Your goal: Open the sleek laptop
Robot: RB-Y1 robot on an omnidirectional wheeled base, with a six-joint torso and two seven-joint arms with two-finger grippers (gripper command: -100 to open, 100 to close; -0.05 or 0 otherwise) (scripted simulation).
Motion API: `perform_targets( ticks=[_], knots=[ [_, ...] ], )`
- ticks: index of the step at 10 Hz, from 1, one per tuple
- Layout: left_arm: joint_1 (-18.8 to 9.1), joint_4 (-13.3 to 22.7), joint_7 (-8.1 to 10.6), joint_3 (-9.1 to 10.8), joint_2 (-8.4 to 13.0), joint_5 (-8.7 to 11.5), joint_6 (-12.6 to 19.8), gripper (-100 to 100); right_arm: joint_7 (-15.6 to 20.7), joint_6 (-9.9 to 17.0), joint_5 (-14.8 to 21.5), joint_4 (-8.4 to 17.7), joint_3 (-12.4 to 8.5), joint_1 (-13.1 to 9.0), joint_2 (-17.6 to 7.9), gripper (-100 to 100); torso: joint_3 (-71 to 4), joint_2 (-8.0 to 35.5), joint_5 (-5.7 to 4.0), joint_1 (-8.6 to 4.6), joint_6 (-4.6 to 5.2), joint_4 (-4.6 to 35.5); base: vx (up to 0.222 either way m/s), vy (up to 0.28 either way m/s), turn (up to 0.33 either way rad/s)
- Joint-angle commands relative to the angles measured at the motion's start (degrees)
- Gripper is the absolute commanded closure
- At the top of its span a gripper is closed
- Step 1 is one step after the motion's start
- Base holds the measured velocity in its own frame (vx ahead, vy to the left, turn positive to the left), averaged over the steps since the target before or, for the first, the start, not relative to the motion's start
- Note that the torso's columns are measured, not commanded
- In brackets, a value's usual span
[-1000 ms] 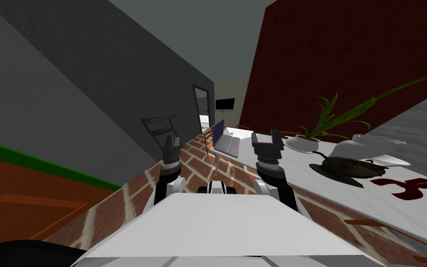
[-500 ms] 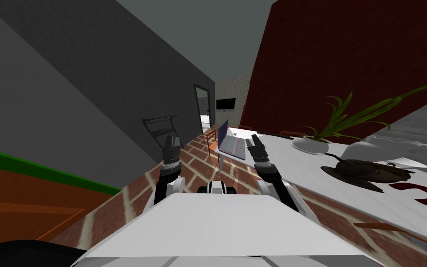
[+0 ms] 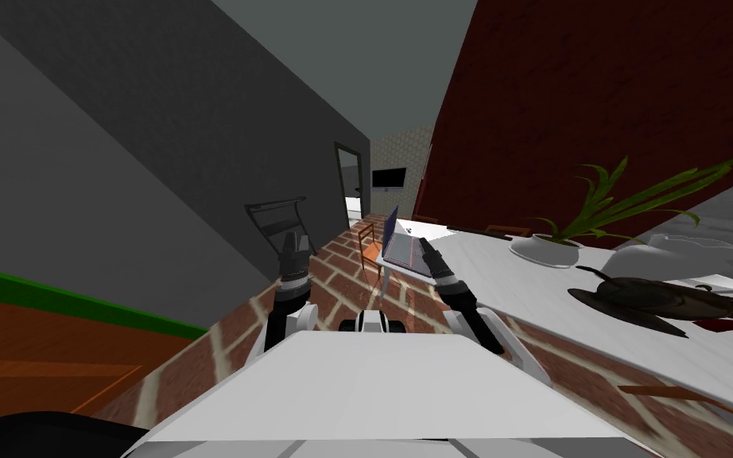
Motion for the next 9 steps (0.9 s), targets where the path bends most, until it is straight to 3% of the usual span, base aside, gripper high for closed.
perform_targets(
  ticks=[1,4,5,7,8,9],
  knots=[
    [0.00,0.00,0.00,0.00,0.00,0.00,0.00,0,1.31,2.83,3.46,3.53,-1.27,-0.79,-2.35,-100,-0.03,-0.04,-0.01,-0.03,0.01,-0.02,0.050,0.110,-0.012],
    [0.00,0.00,0.00,0.00,0.00,0.00,0.00,0,3.19,7.14,8.09,6.96,-2.34,-1.48,-5.17,-100,-0.05,-0.06,0.06,0.14,0.00,-0.02,0.048,0.148,-0.009],
    [0.00,0.00,0.00,0.00,0.00,0.00,0.00,0,3.19,7.14,8.25,6.96,-2.34,-1.48,-5.17,-100,-0.02,-0.03,-0.01,-0.02,0.01,-0.01,0.037,0.097,-0.004],
    [0.00,0.00,0.00,0.00,0.00,0.00,0.00,0,5.06,10.66,12.25,10.40,-3.43,-2.23,-7.97,-100,-0.03,-0.04,0.01,0.08,0.01,-0.01,0.039,0.162,0.005],
    [0.00,0.00,0.00,-0.01,-0.01,0.00,0.00,0,5.06,11.38,12.92,10.40,-3.43,-2.23,-7.97,-100,-0.03,-0.04,0.07,0.26,0.00,-0.02,0.032,0.150,-0.005],
    [0.00,0.00,0.00,0.00,0.00,0.00,0.00,0,5.98,13.44,15.15,12.12,-3.99,-2.64,-9.38,-100,-0.03,-0.03,0.04,0.09,0.00,-0.01,0.026,0.134,0.013]
  ],
)
